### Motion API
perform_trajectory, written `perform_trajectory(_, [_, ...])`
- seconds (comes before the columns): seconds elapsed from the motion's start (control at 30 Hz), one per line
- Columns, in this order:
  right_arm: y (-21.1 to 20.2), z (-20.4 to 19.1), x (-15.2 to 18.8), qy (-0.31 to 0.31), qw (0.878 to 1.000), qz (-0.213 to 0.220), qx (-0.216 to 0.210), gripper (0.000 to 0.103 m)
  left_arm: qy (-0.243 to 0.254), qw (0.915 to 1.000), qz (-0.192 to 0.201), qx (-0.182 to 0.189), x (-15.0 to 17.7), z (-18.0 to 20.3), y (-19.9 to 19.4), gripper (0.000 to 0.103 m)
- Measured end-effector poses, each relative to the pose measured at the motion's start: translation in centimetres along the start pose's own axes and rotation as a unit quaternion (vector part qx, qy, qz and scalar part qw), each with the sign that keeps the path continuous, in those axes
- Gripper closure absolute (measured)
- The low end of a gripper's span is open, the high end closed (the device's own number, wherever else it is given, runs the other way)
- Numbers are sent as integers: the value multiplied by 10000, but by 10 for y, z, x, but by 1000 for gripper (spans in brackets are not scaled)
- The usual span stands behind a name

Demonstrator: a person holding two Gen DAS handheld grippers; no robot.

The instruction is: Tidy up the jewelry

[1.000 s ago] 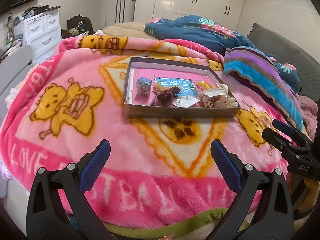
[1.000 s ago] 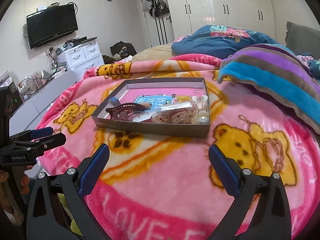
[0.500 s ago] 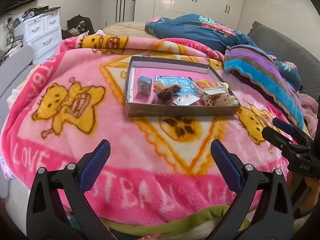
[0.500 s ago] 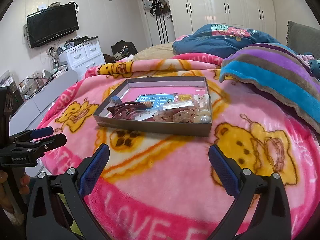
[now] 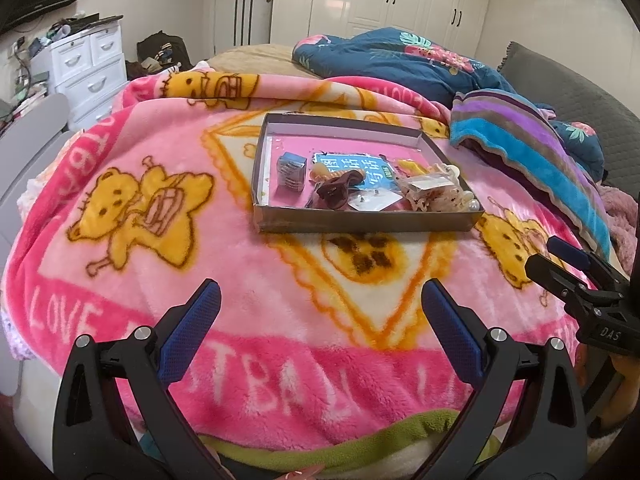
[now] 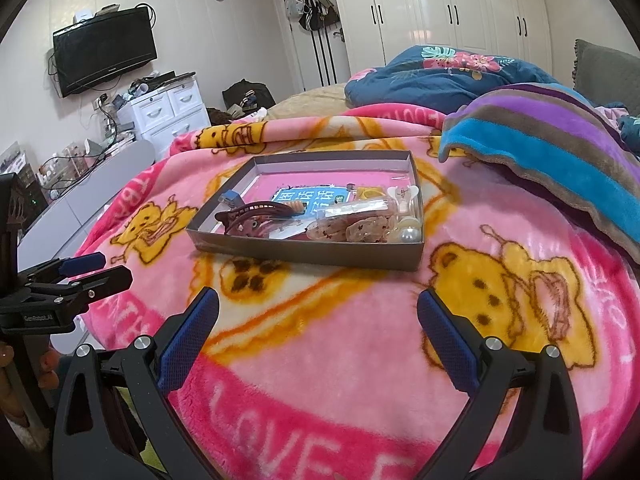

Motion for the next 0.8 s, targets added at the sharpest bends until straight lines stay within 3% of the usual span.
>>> perform_trajectory(0.8, [0,-1,0,3,10000,3,-13,4,49,9999,38,-142,2,-6,-1,9])
Point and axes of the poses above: each gripper's, at about its wrist camera, not at the fingertips, and y roughly the way its jaws point, z to its right, x to its underside, the point moved 5 cm from there along y, roughly the way its jaws point, and after that the axes turned 2 degrees about -y, right-handed, at the moved point
